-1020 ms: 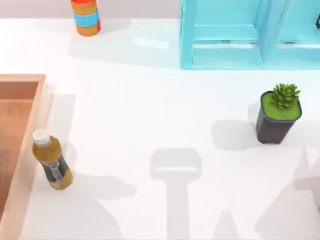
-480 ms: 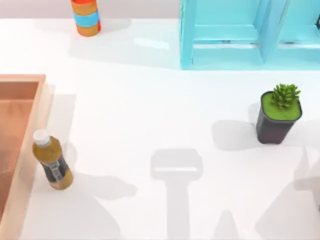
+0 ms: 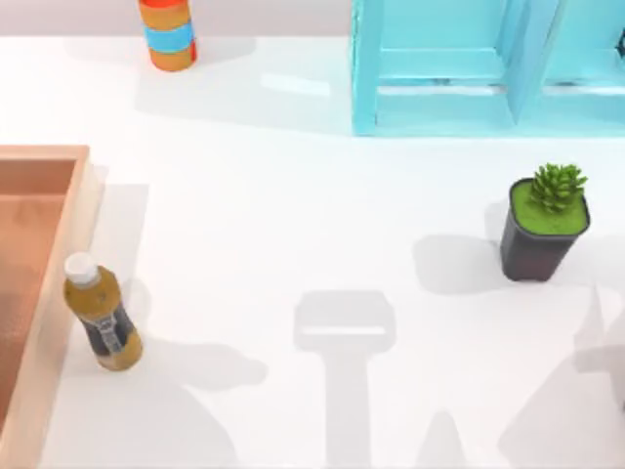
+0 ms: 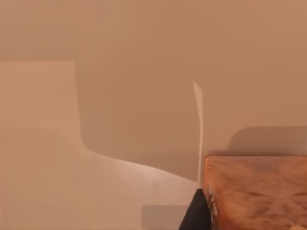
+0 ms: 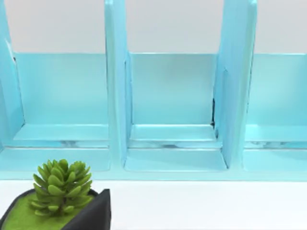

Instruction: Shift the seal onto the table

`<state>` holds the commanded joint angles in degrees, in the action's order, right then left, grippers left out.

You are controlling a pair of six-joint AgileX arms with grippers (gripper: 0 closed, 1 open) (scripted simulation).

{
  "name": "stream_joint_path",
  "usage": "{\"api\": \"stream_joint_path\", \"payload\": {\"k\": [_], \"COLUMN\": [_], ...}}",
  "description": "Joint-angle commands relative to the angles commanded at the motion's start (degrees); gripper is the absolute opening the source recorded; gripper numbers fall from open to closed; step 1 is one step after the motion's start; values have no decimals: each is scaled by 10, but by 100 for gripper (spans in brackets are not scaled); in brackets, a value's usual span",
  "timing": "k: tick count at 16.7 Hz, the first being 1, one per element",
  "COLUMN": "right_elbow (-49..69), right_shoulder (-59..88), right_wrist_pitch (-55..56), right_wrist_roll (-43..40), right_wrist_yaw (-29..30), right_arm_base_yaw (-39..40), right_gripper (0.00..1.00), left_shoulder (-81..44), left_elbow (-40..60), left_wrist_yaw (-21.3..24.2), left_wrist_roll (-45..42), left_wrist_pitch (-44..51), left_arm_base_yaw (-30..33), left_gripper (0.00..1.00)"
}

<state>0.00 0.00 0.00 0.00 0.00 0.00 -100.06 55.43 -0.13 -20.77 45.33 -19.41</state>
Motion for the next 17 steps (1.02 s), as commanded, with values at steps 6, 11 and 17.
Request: {"api": "stream_joint_path", "payload": {"k": [6,11,17], "right_elbow": [0,0,0], "right_shoulder": [0,0,0], "right_wrist_pitch": [0,0,0], "right_wrist_roll": [0,0,0], "right_wrist_yaw": [0,0,0], "right_arm_base_yaw": [0,0,0], "right_gripper": [100,100,100], "left_shoulder": [27,106,135], "left_elbow": [43,145,229], "left_wrist_yaw": [21,43,34], "left_wrist_roll": [30,94,219], "left_wrist_pitch": [61,226,342], "left_arm_base_yaw": [22,83,212], "left_gripper": [0,0,0]}}
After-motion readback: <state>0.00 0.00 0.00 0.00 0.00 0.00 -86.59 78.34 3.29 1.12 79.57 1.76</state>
